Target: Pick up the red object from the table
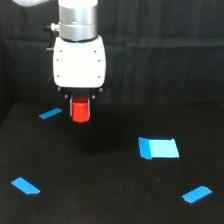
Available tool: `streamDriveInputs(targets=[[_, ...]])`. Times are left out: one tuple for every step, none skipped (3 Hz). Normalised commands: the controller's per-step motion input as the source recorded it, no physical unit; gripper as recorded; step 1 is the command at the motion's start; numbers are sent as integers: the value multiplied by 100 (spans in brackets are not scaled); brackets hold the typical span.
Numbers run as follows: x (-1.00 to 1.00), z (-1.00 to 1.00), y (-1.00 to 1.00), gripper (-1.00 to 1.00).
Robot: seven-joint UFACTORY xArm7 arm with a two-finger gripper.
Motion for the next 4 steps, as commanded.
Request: streamDriveInputs(targets=[[7,82,-4,-100],[-5,47,0,-100],[-3,15,-5,-100],[-1,23,-4,-96]])
